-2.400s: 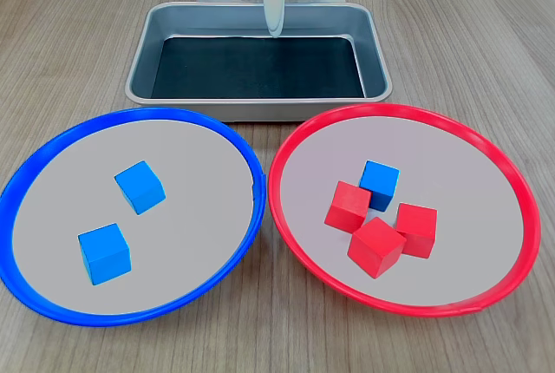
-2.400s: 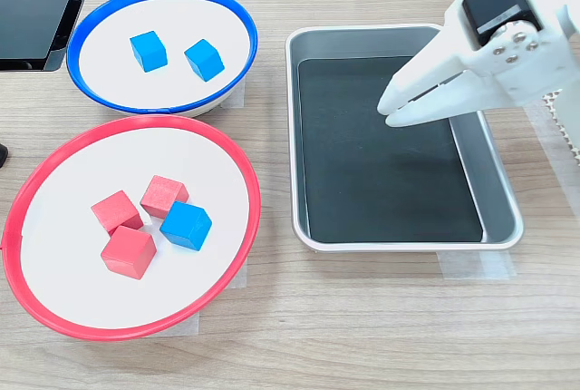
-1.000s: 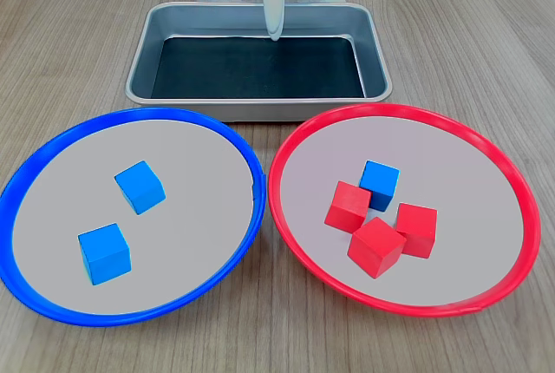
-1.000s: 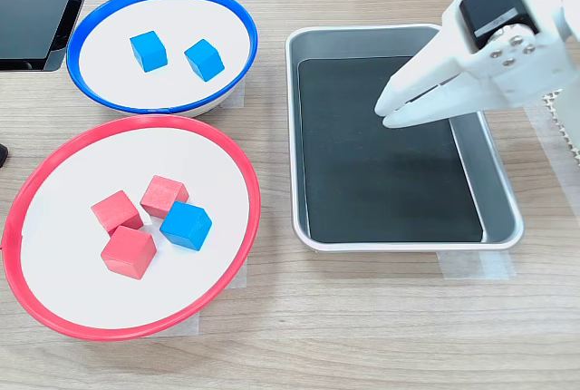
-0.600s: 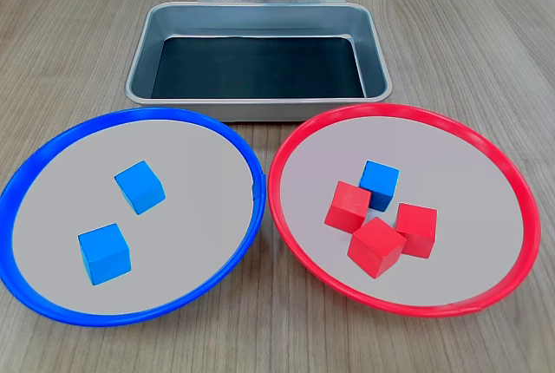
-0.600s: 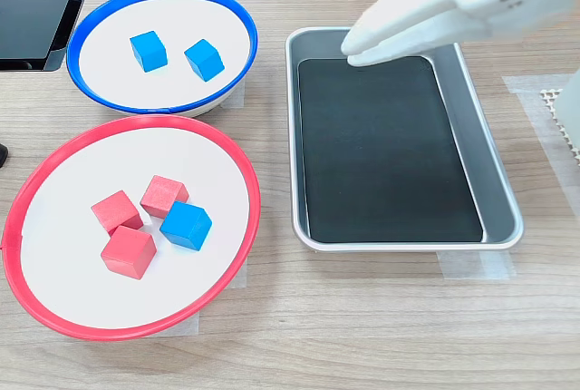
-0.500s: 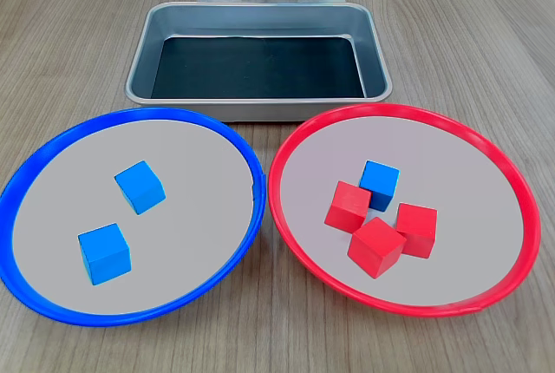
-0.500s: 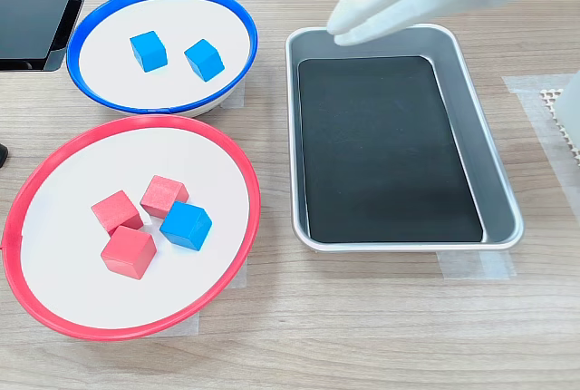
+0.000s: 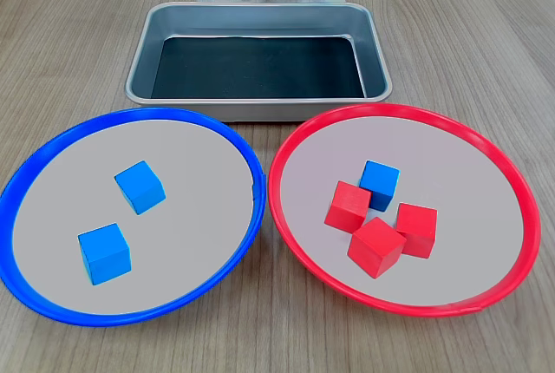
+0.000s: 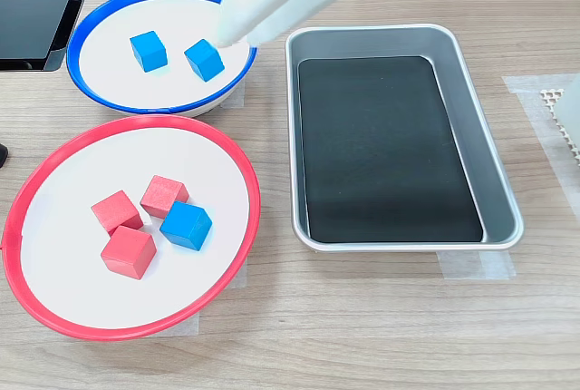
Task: Relocate any blue block in the red dish to the blue dish, correcting any misplacements.
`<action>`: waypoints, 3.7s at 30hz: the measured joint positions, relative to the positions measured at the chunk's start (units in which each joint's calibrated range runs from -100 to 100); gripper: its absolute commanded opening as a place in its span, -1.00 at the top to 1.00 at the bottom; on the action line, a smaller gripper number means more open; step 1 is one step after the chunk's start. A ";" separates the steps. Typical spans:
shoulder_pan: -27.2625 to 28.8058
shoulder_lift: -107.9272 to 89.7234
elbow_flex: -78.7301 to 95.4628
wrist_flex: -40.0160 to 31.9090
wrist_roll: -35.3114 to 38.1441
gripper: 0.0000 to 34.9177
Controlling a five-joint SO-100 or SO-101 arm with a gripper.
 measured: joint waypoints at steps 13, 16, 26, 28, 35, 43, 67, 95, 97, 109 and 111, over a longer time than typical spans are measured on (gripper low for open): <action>1.15 13.04 -6.53 -4.24 4.49 -0.08; 1.24 14.92 -6.53 -4.24 4.49 -0.06; -3.89 24.21 -11.43 -2.61 3.32 0.05; -4.60 26.09 -13.25 -2.12 3.22 0.05; -5.22 31.80 -19.24 2.12 2.83 0.03; -4.25 35.21 -22.23 5.38 3.17 0.05; -5.04 47.83 -34.85 8.08 2.49 0.09; -7.88 55.16 -42.47 10.36 2.10 0.20; -7.88 55.16 -42.47 10.36 2.10 0.21; -6.37 56.44 -42.56 8.81 1.66 0.26; -6.28 56.78 -42.56 8.32 1.66 0.27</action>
